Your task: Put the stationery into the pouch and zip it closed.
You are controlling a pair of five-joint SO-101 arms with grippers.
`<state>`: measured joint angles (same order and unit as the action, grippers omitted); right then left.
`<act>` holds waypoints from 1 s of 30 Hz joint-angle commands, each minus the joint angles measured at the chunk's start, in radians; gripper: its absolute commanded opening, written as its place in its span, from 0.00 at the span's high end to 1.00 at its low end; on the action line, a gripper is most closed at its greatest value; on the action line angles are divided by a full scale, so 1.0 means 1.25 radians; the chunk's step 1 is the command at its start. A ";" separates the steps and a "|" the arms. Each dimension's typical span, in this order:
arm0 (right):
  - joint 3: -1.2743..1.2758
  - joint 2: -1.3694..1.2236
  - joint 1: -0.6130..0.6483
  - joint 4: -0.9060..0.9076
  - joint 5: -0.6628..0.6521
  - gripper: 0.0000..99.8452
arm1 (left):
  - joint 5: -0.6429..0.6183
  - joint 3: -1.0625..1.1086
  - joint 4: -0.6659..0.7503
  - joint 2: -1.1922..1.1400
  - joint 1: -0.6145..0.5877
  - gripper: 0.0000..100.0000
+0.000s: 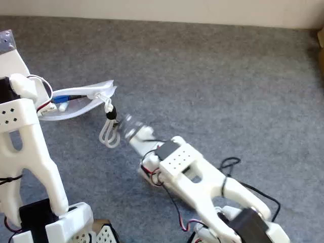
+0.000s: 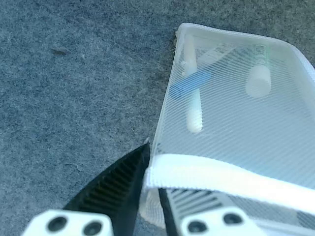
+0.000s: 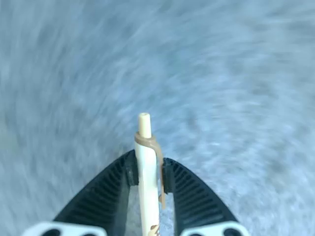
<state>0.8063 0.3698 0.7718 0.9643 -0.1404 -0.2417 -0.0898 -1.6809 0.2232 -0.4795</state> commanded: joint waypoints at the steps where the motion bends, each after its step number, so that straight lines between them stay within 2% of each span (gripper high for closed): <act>1: -0.009 0.115 -0.040 0.007 0.167 1.00 | -0.005 -0.020 0.018 0.003 -0.017 1.00; 4: -0.009 0.182 -0.041 0.008 0.201 0.99 | -0.005 -0.019 0.018 0.003 -0.017 1.00; 8: -0.010 0.285 -0.045 0.008 0.309 0.99 | -0.005 -0.018 0.018 0.003 -0.017 1.00; 14: -0.019 0.465 -0.040 -0.006 0.318 0.99 | -0.005 -0.018 0.017 0.003 -0.017 1.00; 20: -0.060 0.574 -0.040 -0.161 0.315 0.99 | -0.005 -0.018 0.018 0.003 -0.017 1.00; 30: -0.060 0.601 -0.039 -0.489 0.314 0.99 | -0.006 -0.018 0.020 0.003 -0.017 1.00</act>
<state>0.8032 1.0909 0.7288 0.4795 0.2447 -0.2417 -0.0898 -1.6809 0.2232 -0.4795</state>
